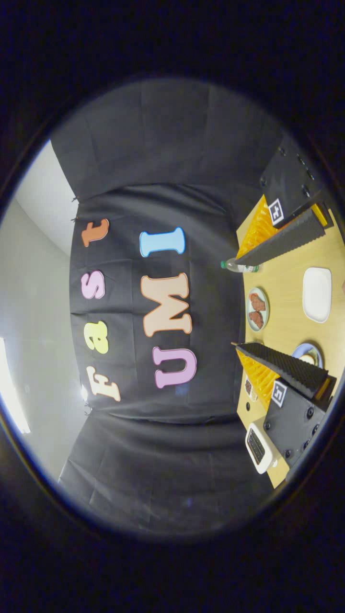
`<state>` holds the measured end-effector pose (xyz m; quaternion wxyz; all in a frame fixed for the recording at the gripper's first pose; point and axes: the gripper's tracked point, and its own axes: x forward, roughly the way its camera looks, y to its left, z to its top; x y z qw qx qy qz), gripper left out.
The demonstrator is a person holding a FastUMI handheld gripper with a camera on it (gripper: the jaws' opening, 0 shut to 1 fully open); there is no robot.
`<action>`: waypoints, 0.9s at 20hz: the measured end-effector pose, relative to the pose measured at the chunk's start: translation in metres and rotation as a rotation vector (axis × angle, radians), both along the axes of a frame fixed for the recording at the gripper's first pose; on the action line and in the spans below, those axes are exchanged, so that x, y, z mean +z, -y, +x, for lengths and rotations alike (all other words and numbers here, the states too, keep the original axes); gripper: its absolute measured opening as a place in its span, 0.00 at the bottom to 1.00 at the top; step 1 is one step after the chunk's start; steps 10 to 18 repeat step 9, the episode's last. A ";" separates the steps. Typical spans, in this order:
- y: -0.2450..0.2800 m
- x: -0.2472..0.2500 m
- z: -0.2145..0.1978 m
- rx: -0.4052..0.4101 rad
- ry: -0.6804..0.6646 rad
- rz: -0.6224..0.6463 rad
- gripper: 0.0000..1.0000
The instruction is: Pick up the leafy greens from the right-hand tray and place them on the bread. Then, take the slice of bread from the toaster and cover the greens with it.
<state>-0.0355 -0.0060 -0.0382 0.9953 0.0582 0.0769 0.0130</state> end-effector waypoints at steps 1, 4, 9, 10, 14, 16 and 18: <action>0.002 0.002 0.000 -0.003 0.009 -0.013 1.00; 0.007 0.012 0.001 -0.017 0.047 -0.037 1.00; 0.006 0.027 0.002 -0.009 0.065 -0.053 1.00; 0.006 0.027 0.002 -0.009 0.065 -0.053 1.00; 0.006 0.027 0.002 -0.009 0.065 -0.053 1.00; 0.006 0.027 0.002 -0.009 0.065 -0.053 1.00; 0.006 0.027 0.002 -0.009 0.065 -0.053 1.00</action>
